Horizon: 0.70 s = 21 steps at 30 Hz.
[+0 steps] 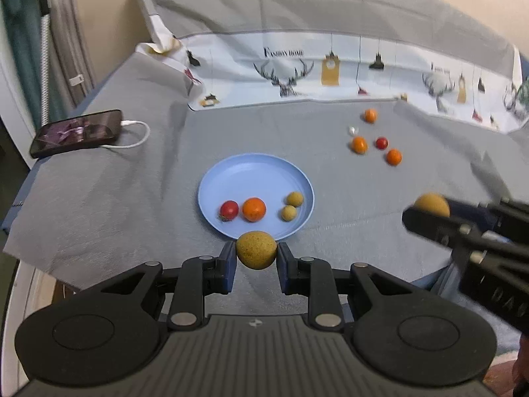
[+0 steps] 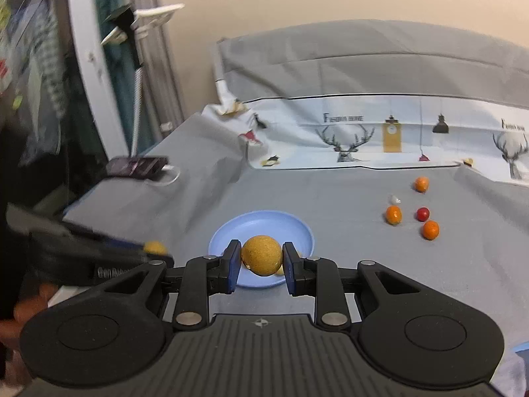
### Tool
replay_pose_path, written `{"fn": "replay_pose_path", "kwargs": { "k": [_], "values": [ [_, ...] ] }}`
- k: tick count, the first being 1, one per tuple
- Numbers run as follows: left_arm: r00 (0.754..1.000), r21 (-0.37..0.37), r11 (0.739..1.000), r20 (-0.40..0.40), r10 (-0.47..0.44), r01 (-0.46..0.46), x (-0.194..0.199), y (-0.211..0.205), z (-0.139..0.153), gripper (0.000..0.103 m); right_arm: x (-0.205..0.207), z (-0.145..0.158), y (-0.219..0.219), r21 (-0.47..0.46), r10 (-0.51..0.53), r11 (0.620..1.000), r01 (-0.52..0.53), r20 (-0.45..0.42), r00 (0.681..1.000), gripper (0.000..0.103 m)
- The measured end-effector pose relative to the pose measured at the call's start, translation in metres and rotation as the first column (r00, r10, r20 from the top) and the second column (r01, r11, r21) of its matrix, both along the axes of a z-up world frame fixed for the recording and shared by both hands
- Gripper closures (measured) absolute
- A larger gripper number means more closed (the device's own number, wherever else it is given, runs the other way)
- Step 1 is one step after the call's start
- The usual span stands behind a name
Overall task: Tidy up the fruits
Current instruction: 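Carry both yellow-green fruits over the blue plate with both tools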
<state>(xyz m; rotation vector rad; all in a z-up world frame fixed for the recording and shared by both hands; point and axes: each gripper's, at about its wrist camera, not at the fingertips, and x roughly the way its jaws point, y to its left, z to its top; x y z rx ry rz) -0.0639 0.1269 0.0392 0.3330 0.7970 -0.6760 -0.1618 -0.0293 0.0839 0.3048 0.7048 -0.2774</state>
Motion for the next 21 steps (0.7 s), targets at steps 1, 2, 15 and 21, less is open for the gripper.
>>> {"fn": "replay_pose_path", "kwargs": {
  "k": [1, 2, 15, 21],
  "values": [
    [1.000, -0.016, 1.000, 0.004, 0.002, -0.002, -0.001, 0.006, 0.003, 0.075, 0.000, 0.002, 0.004, -0.006, -0.003, 1.000, 0.003, -0.004, 1.000, 0.075],
    [1.000, -0.029, 1.000, 0.007, 0.003, -0.003, -0.001, 0.008, 0.004, 0.075, 0.000, 0.005, 0.005, -0.013, -0.007, 1.000, 0.007, -0.005, 1.000, 0.075],
    [1.000, -0.094, 0.996, 0.002, 0.007, -0.007, -0.002, 0.020, 0.010, 0.075, 0.003, 0.009, 0.020, -0.068, 0.003, 0.998, -0.005, -0.032, 0.999, 0.075],
    [1.000, -0.091, 0.996, -0.010, 0.008, -0.009, 0.003, 0.018, 0.006, 0.075, 0.007, 0.005, 0.017, -0.057, 0.001, 0.998, -0.004, -0.051, 0.999, 0.075]
  ]
}}
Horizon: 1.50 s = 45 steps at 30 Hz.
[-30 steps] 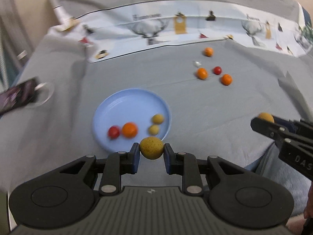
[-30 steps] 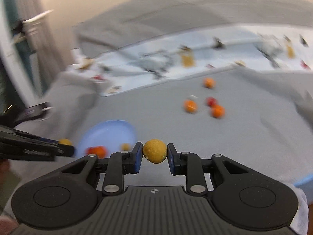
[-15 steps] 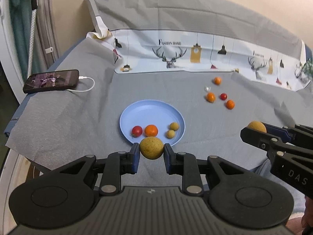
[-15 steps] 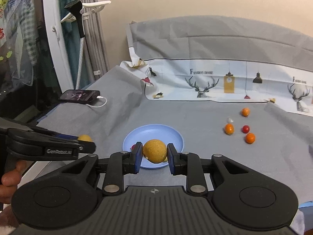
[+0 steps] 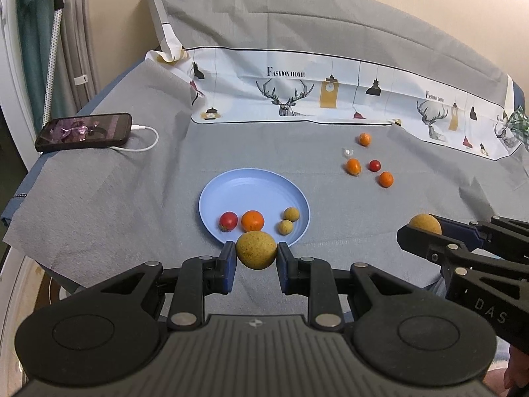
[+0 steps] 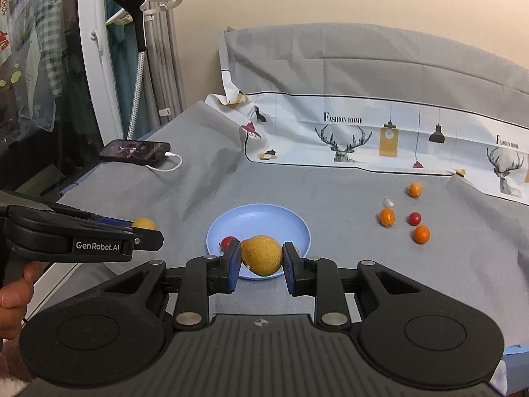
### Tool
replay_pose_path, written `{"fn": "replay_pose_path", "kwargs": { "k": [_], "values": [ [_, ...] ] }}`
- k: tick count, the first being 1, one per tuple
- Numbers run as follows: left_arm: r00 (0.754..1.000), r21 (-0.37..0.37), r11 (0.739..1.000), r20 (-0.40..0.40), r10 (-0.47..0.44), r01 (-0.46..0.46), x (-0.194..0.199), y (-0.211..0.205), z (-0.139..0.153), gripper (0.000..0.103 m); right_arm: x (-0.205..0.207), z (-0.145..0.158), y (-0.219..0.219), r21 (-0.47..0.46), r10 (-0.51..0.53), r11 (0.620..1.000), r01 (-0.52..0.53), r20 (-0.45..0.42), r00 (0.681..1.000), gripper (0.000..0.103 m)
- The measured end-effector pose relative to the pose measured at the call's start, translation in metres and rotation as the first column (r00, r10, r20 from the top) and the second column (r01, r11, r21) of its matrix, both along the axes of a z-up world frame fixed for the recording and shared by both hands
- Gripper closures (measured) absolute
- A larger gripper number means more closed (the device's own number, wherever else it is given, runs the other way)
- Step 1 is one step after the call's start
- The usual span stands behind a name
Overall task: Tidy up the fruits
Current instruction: 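Carry both yellow-green fruits over the blue plate with both tools, then open both tools to release the yellow-green fruits onto the plate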
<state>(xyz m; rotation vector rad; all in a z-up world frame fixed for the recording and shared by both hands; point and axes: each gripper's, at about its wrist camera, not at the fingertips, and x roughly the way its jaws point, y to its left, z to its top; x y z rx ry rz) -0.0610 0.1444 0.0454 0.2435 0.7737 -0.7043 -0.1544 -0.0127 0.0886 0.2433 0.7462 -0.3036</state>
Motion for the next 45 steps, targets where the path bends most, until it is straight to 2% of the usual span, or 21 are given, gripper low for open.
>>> {"fn": "replay_pose_path", "kwargs": {
  "k": [9, 17, 26, 35, 45],
  "values": [
    [1.000, 0.019, 1.000, -0.016, 0.008, -0.007, 0.010, -0.005, -0.008, 0.075, 0.008, -0.009, -0.002, 0.018, 0.003, 1.000, -0.003, -0.032, 0.999, 0.075],
    [0.999, 0.048, 0.999, -0.025, 0.025, -0.023, 0.036, -0.021, -0.020, 0.075, 0.029, -0.031, -0.012, 0.040, 0.001, 0.999, 0.003, -0.077, 0.997, 0.075],
    [0.998, 0.079, 0.997, -0.047, 0.030, -0.026, 0.087, -0.057, -0.041, 0.075, 0.075, -0.077, -0.038, 0.086, -0.005, 0.996, 0.017, -0.141, 0.990, 0.075],
    [0.996, 0.156, 0.988, -0.083, 0.014, -0.001, 0.143, -0.103, -0.084, 0.075, 0.128, -0.128, -0.060, 0.109, 0.026, 0.994, -0.004, -0.200, 0.979, 0.075],
    [0.998, 0.217, 0.976, -0.066, 0.007, 0.008, 0.185, -0.133, -0.117, 0.073, 0.169, -0.170, -0.073, 0.108, 0.072, 0.993, -0.047, -0.243, 0.967, 0.074]
  ]
}}
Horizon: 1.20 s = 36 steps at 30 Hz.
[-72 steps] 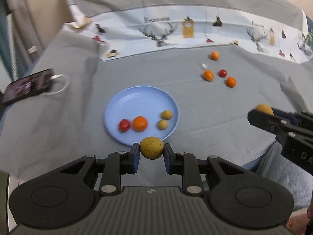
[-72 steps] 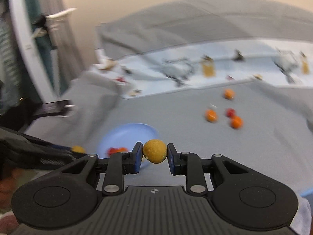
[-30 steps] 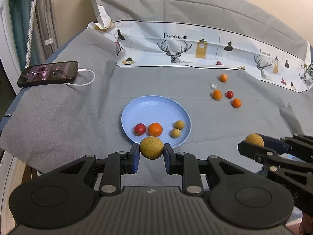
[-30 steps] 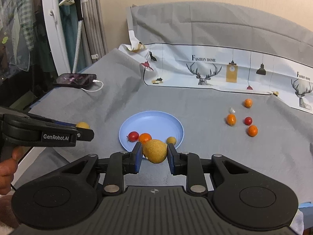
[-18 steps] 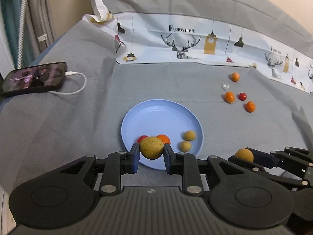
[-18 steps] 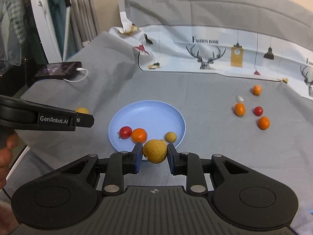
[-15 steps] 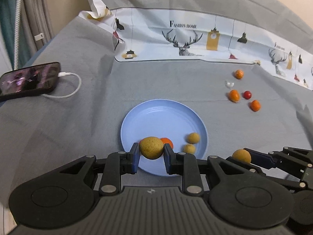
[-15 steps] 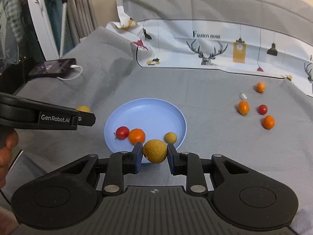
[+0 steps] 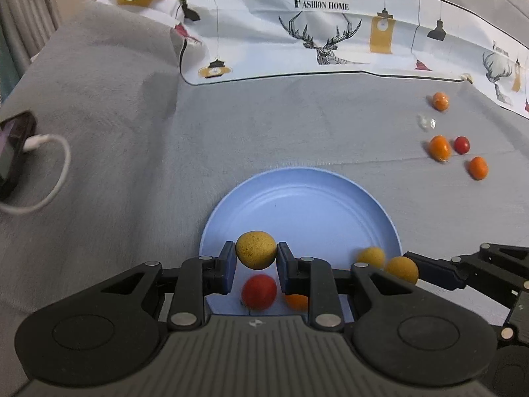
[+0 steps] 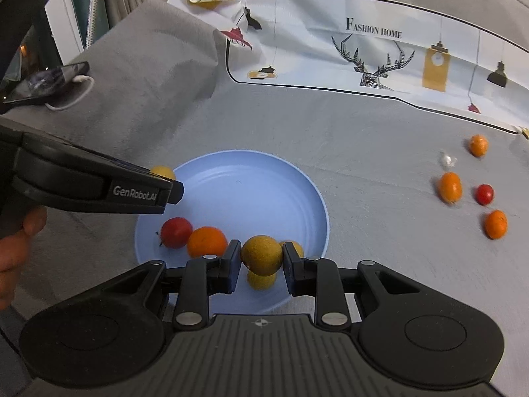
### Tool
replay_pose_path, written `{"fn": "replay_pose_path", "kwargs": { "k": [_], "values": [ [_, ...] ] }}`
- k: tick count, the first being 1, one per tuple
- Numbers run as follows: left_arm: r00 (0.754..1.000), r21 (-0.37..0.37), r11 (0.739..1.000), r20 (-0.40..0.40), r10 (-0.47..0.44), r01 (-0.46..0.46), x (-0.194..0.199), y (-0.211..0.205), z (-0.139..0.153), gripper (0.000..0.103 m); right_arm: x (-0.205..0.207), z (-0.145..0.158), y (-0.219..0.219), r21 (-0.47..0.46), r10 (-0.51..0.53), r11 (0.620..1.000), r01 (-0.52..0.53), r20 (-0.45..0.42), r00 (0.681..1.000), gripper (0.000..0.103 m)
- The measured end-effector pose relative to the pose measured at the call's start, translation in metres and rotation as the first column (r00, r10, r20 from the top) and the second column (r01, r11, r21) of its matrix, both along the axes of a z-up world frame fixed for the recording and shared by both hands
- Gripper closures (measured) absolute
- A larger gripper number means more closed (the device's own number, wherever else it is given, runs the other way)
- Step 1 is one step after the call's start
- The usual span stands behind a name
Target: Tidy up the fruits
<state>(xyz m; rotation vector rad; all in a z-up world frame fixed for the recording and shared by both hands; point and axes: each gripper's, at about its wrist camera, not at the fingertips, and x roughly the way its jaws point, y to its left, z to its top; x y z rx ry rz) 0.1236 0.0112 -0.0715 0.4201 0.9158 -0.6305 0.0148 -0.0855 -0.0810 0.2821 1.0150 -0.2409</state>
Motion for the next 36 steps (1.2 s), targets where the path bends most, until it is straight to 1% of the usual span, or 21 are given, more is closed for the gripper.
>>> {"fn": "replay_pose_path", "kwargs": {
  "k": [1, 2, 3, 4, 5, 6, 7, 8, 12, 15, 18, 21, 26, 30, 36],
  "values": [
    [1.000, -0.001, 1.000, 0.015, -0.005, 0.005, 0.000, -0.001, 0.001, 0.059, 0.003, -0.002, -0.001, 0.003, 0.004, 1.000, -0.004, 0.002, 1.000, 0.074],
    [0.999, -0.005, 1.000, 0.031, -0.012, 0.012, 0.000, -0.001, 0.003, 0.034, 0.006, -0.003, -0.002, 0.002, 0.003, 1.000, -0.003, 0.001, 1.000, 0.067],
    [0.998, -0.015, 1.000, 0.056, -0.013, 0.014, -0.002, 0.000, 0.006, 0.021, 0.007, -0.003, -0.004, 0.000, -0.003, 1.000, 0.003, -0.003, 1.000, 0.051],
    [0.997, -0.025, 1.000, 0.082, -0.006, 0.008, -0.005, 0.002, 0.011, 0.004, 0.007, -0.001, -0.005, -0.003, -0.010, 1.000, 0.010, -0.002, 1.000, 0.044],
    [0.994, -0.039, 0.999, 0.114, -0.002, 0.006, -0.010, 0.006, 0.017, 0.001, 0.005, 0.002, -0.005, -0.009, -0.020, 1.000, 0.020, 0.000, 1.000, 0.034],
    [0.991, -0.048, 0.999, 0.134, -0.005, 0.011, -0.015, 0.009, 0.021, 0.001, 0.002, 0.005, -0.004, -0.015, -0.030, 0.999, 0.030, -0.003, 1.000, 0.030],
    [0.990, -0.047, 0.999, 0.138, -0.018, 0.025, -0.020, 0.012, 0.026, 0.000, -0.003, 0.009, -0.004, -0.019, -0.042, 0.999, 0.042, -0.010, 0.999, 0.021],
    [0.991, -0.037, 0.999, 0.134, -0.027, 0.032, -0.025, 0.015, 0.029, 0.000, -0.009, 0.013, -0.002, -0.021, -0.054, 0.998, 0.053, -0.018, 0.998, 0.014],
    [0.996, -0.022, 1.000, 0.088, -0.018, 0.020, -0.056, 0.038, 0.039, 0.000, -0.044, 0.032, 0.013, -0.014, -0.053, 0.999, 0.052, -0.054, 0.997, 0.008],
    [0.998, -0.015, 1.000, 0.058, 0.003, -0.002, -0.081, 0.059, 0.046, 0.000, -0.068, 0.050, 0.027, -0.014, -0.060, 0.998, 0.059, -0.056, 0.997, 0.006],
    [0.998, -0.022, 1.000, 0.051, 0.022, -0.021, -0.105, 0.079, 0.055, 0.000, -0.089, 0.070, 0.040, -0.021, -0.060, 0.998, 0.059, -0.026, 0.998, 0.004],
    [0.996, -0.035, 0.998, 0.071, 0.055, -0.052, -0.125, 0.096, 0.064, 0.000, -0.103, 0.090, 0.051, -0.062, -0.042, 0.997, 0.043, 0.027, 0.999, 0.003],
    [0.990, -0.066, 0.993, 0.103, 0.100, -0.093, -0.148, 0.115, 0.079, 0.000, -0.126, 0.117, 0.061, -0.104, -0.054, 0.992, 0.065, 0.106, 0.993, 0.002],
    [0.986, -0.097, 0.991, 0.128, 0.109, -0.097, -0.165, 0.126, 0.092, 0.000, -0.143, 0.133, 0.070, -0.130, -0.047, 0.989, 0.068, 0.155, 0.987, 0.001],
    [0.980, -0.121, 0.989, 0.167, 0.106, -0.086, -0.186, 0.131, 0.106, 0.000, -0.158, 0.149, 0.080, -0.162, -0.040, 0.984, 0.074, 0.199, 0.979, 0.001]
  ]
}}
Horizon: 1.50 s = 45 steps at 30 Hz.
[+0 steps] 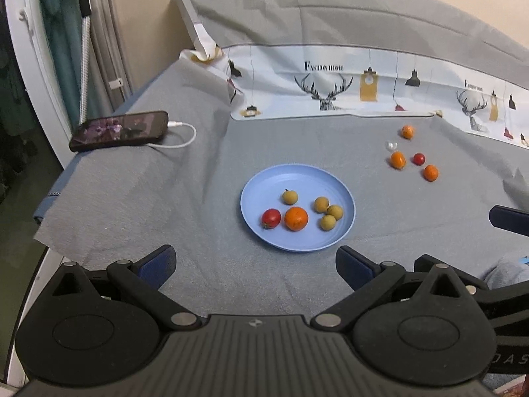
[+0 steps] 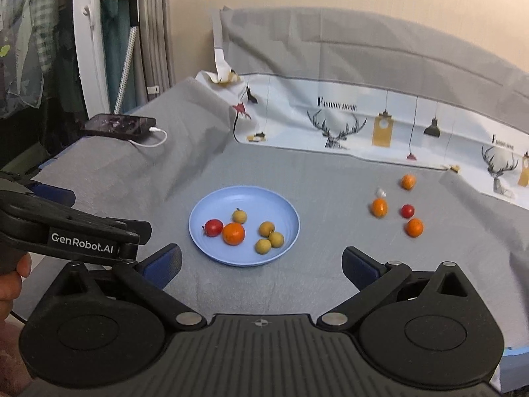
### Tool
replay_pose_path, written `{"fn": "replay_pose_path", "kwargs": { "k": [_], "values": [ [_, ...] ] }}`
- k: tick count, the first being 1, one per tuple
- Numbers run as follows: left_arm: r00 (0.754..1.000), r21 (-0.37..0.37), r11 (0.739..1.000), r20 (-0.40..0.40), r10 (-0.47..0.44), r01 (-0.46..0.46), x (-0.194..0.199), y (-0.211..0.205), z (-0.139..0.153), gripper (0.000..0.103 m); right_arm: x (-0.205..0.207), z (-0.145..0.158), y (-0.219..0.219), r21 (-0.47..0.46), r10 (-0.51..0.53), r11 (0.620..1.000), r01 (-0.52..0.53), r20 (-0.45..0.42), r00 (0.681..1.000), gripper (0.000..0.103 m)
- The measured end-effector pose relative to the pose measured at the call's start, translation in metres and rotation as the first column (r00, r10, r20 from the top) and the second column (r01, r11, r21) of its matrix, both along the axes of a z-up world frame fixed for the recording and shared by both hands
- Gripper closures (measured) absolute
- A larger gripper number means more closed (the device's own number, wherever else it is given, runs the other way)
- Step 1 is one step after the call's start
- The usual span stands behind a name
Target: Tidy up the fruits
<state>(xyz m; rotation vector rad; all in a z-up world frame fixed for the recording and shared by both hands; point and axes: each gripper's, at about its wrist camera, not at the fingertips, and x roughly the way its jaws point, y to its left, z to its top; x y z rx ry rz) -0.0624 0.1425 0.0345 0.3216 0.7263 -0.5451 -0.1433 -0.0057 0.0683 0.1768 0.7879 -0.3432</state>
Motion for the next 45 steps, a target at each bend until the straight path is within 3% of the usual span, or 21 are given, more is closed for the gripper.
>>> {"fn": "replay_pose_path", "kwargs": {
  "k": [14, 45],
  "values": [
    [0.998, -0.030, 0.999, 0.054, -0.011, 0.013, -0.013, 0.009, 0.013, 0.000, -0.009, 0.013, 0.012, -0.042, 0.012, 0.999, -0.011, 0.035, 0.999, 0.001],
    [1.000, -0.001, 1.000, 0.015, 0.001, -0.001, 0.002, 0.007, 0.003, 0.000, -0.001, 0.004, 0.005, -0.014, 0.018, 1.000, -0.018, -0.010, 1.000, 0.001]
  ]
}}
